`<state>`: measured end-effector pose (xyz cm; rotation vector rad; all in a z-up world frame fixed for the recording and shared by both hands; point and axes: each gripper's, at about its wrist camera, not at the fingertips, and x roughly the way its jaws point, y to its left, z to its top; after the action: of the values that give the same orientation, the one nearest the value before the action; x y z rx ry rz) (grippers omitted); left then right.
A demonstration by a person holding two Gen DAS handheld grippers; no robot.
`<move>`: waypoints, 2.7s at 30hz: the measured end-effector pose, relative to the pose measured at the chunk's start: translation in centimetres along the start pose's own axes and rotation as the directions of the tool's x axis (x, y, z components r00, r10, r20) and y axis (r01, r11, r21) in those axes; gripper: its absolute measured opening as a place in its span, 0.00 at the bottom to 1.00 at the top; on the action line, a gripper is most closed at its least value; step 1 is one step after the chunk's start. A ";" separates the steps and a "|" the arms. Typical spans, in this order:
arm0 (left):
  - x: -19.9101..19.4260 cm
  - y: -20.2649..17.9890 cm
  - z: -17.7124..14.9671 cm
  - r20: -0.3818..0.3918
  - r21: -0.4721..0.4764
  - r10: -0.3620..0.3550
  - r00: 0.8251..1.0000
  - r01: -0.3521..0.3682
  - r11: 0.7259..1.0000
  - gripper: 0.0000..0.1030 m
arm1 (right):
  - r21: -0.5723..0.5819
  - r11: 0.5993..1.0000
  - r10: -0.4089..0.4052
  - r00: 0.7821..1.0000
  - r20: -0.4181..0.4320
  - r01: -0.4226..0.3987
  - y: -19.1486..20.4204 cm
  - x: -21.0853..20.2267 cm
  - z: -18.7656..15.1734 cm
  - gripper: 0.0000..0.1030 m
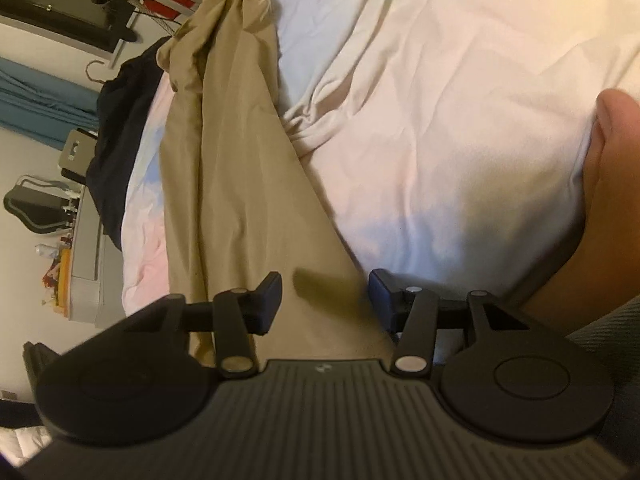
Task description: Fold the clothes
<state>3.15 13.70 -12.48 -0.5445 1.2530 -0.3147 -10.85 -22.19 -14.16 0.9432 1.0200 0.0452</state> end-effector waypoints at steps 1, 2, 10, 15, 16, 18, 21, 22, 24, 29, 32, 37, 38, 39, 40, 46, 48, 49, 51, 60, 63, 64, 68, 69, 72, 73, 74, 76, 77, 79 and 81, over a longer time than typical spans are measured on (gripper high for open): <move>0.2 -0.1 -0.3 -0.028 0.001 -0.017 0.999 0.017 1.000 0.59 | 0.003 1.000 0.007 1.000 -0.015 -0.007 0.0 0.1 -0.1 0.50; 0.1 -0.3 -0.7 -0.030 0.015 -0.018 0.999 0.019 1.000 0.57 | 0.005 1.000 0.014 0.999 -0.030 -0.014 -0.1 0.2 -0.2 0.43; -0.8 -1.1 -2.8 -0.058 0.056 -0.070 0.996 0.073 0.996 0.45 | -0.025 0.999 -0.026 0.998 -0.060 0.025 0.3 0.0 -0.8 0.30; -1.3 -1.0 -2.6 -0.024 0.109 -0.079 0.997 0.081 0.991 0.42 | -0.050 0.996 -0.074 0.997 -0.035 0.072 0.8 -0.1 -1.0 0.30; -1.4 -1.5 -2.9 -0.011 0.142 -0.074 0.997 0.074 0.987 0.42 | -0.057 0.996 -0.076 0.997 -0.031 0.074 0.9 -0.1 -1.2 0.30; -1.7 -2.6 -3.7 0.013 0.215 -0.058 0.998 0.053 0.975 0.42 | -0.072 0.995 -0.078 0.997 -0.027 0.076 1.0 -0.1 -1.4 0.33; -2.4 -3.9 -4.6 0.047 0.312 -0.036 0.998 0.019 0.950 0.42 | -0.079 0.994 -0.072 0.997 -0.039 0.069 1.0 -0.1 -1.5 0.33; -2.6 -4.3 -4.9 0.057 0.341 -0.032 0.998 0.011 0.940 0.42 | -0.080 0.995 -0.069 0.997 -0.041 0.066 1.0 -0.1 -1.5 0.33; -2.6 -5.2 -5.3 0.080 0.393 -0.022 0.997 -0.011 0.920 0.42 | -0.081 0.995 -0.064 0.997 -0.044 0.060 1.0 0.0 -1.5 0.33; -3.1 -7.1 -7.1 0.132 0.520 -0.019 0.991 -0.053 0.853 0.40 | -0.094 0.994 -0.060 0.998 -0.035 0.057 1.3 0.0 -1.7 0.33; -2.9 -7.7 -7.8 0.134 0.555 0.002 0.991 -0.077 0.828 0.41 | -0.097 0.994 -0.058 0.998 -0.031 0.055 1.3 0.0 -1.8 0.33; -1.2 -5.6 -5.7 0.048 0.412 0.024 0.999 -0.042 0.910 0.43 | -0.096 0.993 -0.067 0.997 -0.044 0.063 1.4 0.4 -1.7 0.33; -1.0 -4.9 -5.1 0.027 0.360 0.010 1.000 -0.019 0.933 0.44 | -0.094 0.993 -0.069 0.996 -0.052 0.064 1.4 0.6 -1.6 0.33; -0.8 -4.1 -4.5 0.006 0.306 -0.006 1.000 0.004 0.952 0.46 | -0.098 0.993 -0.072 0.996 -0.061 0.065 1.4 0.8 -1.6 0.33; -0.7 -3.4 -4.0 -0.011 0.246 -0.030 0.999 0.032 0.969 0.47 | -0.112 0.991 -0.075 0.995 -0.073 0.066 1.6 1.0 -1.7 0.33; 0.2 -0.9 -2.5 -0.065 0.044 -0.124 0.990 0.127 0.991 0.48 | -0.192 0.975 -0.135 0.986 -0.096 0.115 2.6 1.7 -2.1 0.30; 0.3 -1.3 -2.6 -0.058 0.072 -0.104 0.993 0.108 0.992 0.43 | -0.233 0.956 -0.190 0.981 -0.028 0.178 3.3 1.3 -2.8 0.30; 0.3 -1.6 -2.8 -0.053 0.093 -0.087 0.995 0.092 0.991 0.40 | -0.264 0.943 -0.209 0.978 0.010 0.204 3.8 1.0 -3.3 0.31; 0.4 -1.7 -3.1 -0.045 0.113 -0.068 0.997 0.073 0.991 0.36 | -0.316 0.914 -0.241 0.967 0.086 0.256 4.7 0.5 -4.3 0.31; 1.1 -2.6 -3.6 -0.032 0.171 -0.019 0.999 0.025 0.985 0.40 | -0.308 0.919 -0.242 0.969 0.050 0.245 4.8 1.6 -3.8 0.67; 1.2 -2.5 -3.6 -0.027 0.165 -0.014 1.000 0.019 0.986 0.35 | -0.301 0.927 -0.227 0.974 0.019 0.222 4.7 2.0 -3.5 0.63; 1.1 -2.4 -3.6 -0.021 0.163 -0.017 1.000 0.020 0.986 0.33 | -0.306 0.929 -0.215 0.977 0.009 0.207 4.7 1.8 -3.7 0.58; 0.7 -1.8 -3.5 0.003 0.138 -0.045 0.999 0.044 0.989 0.19 | -0.302 0.938 -0.176 0.984 0.002 0.168 4.5 1.0 -4.1 0.22; 0.6 -1.8 -3.5 0.008 0.137 -0.047 0.999 0.046 0.989 0.15 | -0.300 0.941 -0.164 0.986 0.000 0.157 4.5 0.9 -4.1 0.14; 0.2 -1.8 -3.5 0.026 0.138 -0.061 0.998 0.057 0.989 0.09 | -0.284 0.951 -0.128 0.992 0.006 0.124 4.7 0.3 -4.0 0.09; 0.0 -1.9 -3.5 0.036 0.141 -0.070 0.997 0.064 0.988 0.09 | -0.277 0.955 -0.109 0.994 0.013 0.109 4.7 -0.1 -3.9 0.09; -0.3 -1.8 -3.6 0.046 0.141 -0.086 0.995 0.079 0.987 0.09 | -0.266 0.960 -0.082 0.996 0.024 0.085 4.6 -0.6 -3.8 0.09; -1.0 -1.5 -3.6 0.061 0.129 -0.126 0.990 0.117 0.985 0.09 | -0.244 0.969 -0.028 0.999 0.045 0.038 4.6 -1.7 -3.4 0.09; -1.4 -1.2 -3.6 0.070 0.121 -0.147 0.987 0.138 0.983 0.08 | -0.231 0.973 -0.006 0.998 0.056 0.019 4.6 -2.2 -3.1 0.09; -2.3 -1.3 -3.6 0.101 0.111 -0.190 0.977 0.179 0.978 0.07 | -0.212 0.977 0.035 0.996 0.077 -0.018 4.8 -3.3 -2.4 0.09; -3.5 -1.8 -3.6 0.143 0.116 -0.231 0.962 0.216 0.970 0.06 | -0.197 0.979 0.074 0.993 0.093 -0.055 5.2 -4.5 -1.6 0.09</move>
<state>-1.22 13.25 -9.41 -0.6151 1.0206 -0.5125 -12.58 -19.90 -7.76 0.7923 0.8757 0.1482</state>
